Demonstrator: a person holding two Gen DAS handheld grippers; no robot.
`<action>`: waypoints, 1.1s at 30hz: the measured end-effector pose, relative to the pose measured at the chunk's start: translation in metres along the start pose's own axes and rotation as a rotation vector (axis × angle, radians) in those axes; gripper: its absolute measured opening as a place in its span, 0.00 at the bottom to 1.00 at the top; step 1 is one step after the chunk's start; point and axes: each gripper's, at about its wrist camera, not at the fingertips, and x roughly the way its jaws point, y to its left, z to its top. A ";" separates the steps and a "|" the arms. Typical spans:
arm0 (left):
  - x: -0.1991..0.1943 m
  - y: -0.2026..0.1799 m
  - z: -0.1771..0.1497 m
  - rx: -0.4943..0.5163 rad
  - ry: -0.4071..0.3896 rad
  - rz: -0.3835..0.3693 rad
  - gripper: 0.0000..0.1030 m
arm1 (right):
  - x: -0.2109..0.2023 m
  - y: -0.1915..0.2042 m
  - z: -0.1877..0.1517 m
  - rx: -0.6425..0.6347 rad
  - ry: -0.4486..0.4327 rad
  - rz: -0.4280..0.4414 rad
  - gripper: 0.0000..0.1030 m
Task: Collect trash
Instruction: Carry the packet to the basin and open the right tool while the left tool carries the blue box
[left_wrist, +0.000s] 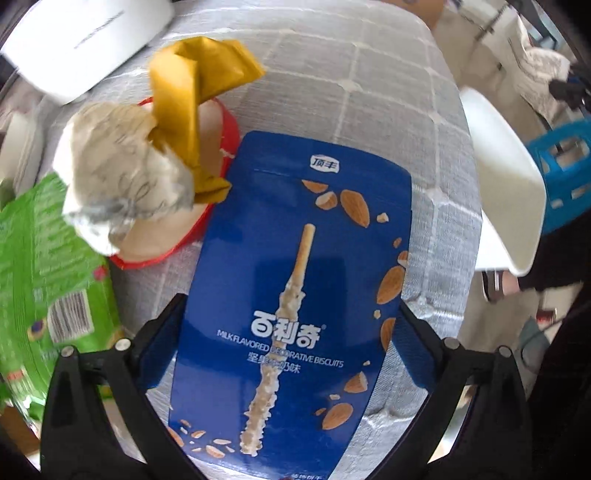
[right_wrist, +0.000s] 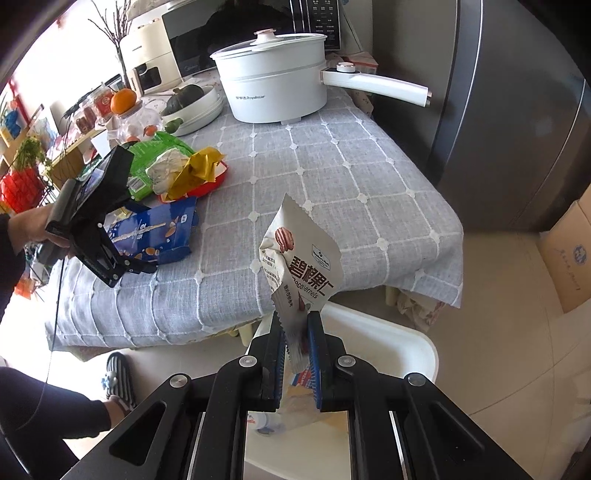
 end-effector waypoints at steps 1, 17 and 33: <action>-0.001 -0.002 -0.003 -0.030 -0.015 0.013 0.97 | 0.000 0.000 0.000 0.002 -0.001 -0.001 0.12; -0.067 -0.044 -0.061 -0.508 -0.269 -0.009 0.94 | -0.012 -0.025 -0.020 0.115 0.010 -0.010 0.12; -0.070 -0.130 -0.011 -0.431 -0.347 -0.148 0.95 | 0.020 -0.068 -0.075 0.219 0.221 -0.076 0.14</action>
